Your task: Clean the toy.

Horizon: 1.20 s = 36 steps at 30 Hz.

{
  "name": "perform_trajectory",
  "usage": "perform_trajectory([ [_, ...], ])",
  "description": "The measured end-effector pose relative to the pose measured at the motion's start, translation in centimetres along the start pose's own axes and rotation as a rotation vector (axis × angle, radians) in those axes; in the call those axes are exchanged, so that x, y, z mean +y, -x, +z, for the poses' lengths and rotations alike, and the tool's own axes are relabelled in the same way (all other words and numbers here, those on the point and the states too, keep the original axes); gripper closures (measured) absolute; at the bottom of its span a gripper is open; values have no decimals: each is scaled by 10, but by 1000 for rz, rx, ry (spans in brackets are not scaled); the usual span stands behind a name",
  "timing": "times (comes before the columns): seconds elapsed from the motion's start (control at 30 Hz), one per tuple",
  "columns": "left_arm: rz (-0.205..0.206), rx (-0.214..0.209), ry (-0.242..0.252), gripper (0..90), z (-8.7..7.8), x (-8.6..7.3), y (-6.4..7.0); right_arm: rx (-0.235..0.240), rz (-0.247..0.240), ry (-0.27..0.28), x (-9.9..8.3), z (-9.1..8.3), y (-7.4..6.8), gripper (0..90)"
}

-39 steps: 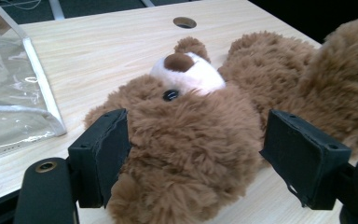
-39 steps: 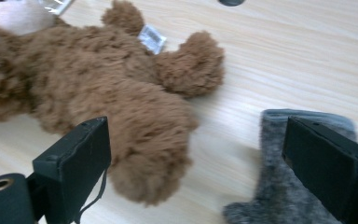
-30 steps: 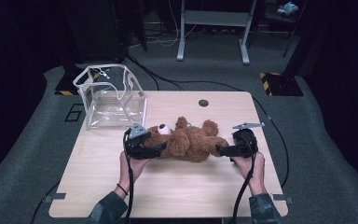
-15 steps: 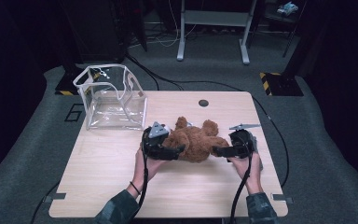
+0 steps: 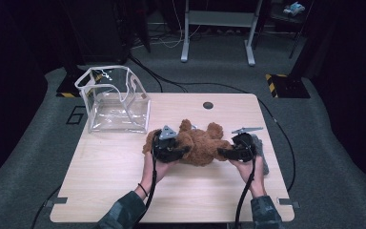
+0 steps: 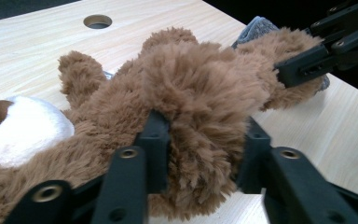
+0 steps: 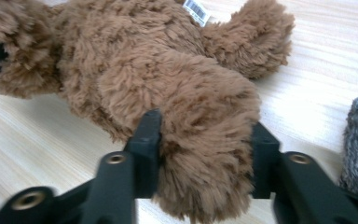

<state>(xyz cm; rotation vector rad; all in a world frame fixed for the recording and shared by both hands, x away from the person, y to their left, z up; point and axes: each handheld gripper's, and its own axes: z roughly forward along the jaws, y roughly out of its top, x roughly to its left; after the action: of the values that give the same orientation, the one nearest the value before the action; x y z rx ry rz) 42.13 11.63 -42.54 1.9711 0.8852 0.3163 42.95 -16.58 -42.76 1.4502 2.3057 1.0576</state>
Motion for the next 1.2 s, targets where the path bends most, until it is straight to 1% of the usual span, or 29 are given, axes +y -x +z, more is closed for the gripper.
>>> perform_trajectory([
  [0.03, 4, 3, 5, 700, 0, 1, 0, -3, 6, 3, 1, -1, -2, 633],
  [0.07, 14, 13, 14, 718, -2, 2, -1, -13, 0, 14, 2, -3, -3, 649],
  [0.1, 20, 13, 20, 738, -3, 3, -1, -20, -7, 25, 3, -6, -5, 669],
  [0.13, 19, 18, 31, 743, -4, 4, -3, -31, -26, 38, 4, -8, -5, 675],
  [0.2, 21, 22, 46, 751, -7, 6, -5, -46, -22, 57, 8, -11, -8, 687],
  [0.27, 26, 35, 63, 753, -10, 11, -8, -57, -23, 69, 12, -13, -8, 691],
  [0.3, 28, 30, 71, 755, -12, 14, -10, -66, -23, 78, 14, -15, -10, 695],
  [0.33, 22, 32, 76, 756, -13, 16, -11, -70, -28, 87, 17, -17, -11, 697],
  [0.47, 32, 34, 98, 762, -17, 28, -19, -95, -48, 120, 25, -25, -13, 704],
  [0.53, 31, 33, 107, 762, -17, 33, -21, -100, -47, 133, 28, -28, -13, 704],
  [0.63, 42, 38, 110, 762, -17, 42, -23, -109, -48, 143, 32, -33, -15, 705],
  [0.67, 40, 38, 113, 762, -17, 45, -23, -118, -58, 152, 33, -35, -15, 705],
  [0.7, 52, 46, 115, 762, -18, 48, -23, -119, -57, 157, 34, -37, -15, 705],
  [0.73, 53, 39, 118, 762, -18, 51, -23, -120, -54, 166, 35, -40, -15, 705],
  [0.77, 55, 41, 122, 762, -18, 54, -24, -125, -55, 171, 36, -43, -16, 705],
  [0.8, 61, 44, 122, 762, -18, 57, -24, -133, -66, 179, 37, -46, -16, 705],
  [0.83, 65, 46, 123, 762, -17, 60, -24, -133, -60, 185, 38, -49, -17, 704],
  [0.87, 65, 38, 122, 761, -16, 63, -26, -139, -63, 191, 39, -52, -19, 704],
  [0.93, 60, 43, 121, 761, -14, 69, -27, -158, -78, 199, 40, -58, -24, 705],
  [1.0, 73, 51, 118, 761, -12, 74, -30, -163, -84, 212, 41, -64, -28, 705],
  [1.03, 63, 46, 118, 762, -10, 76, -32, -170, -96, 215, 42, -66, -30, 704],
  [1.07, 61, 43, 120, 761, -8, 78, -33, -170, -98, 220, 43, -68, -32, 705],
  [1.1, 70, 52, 121, 761, -7, 80, -33, -174, -100, 224, 43, -71, -34, 706],
  [1.17, 74, 46, 125, 761, -5, 84, -34, -174, -102, 230, 44, -75, -39, 707],
  [1.2, 78, 54, 126, 760, -3, 85, -33, -175, -105, 230, 43, -76, -41, 706],
])
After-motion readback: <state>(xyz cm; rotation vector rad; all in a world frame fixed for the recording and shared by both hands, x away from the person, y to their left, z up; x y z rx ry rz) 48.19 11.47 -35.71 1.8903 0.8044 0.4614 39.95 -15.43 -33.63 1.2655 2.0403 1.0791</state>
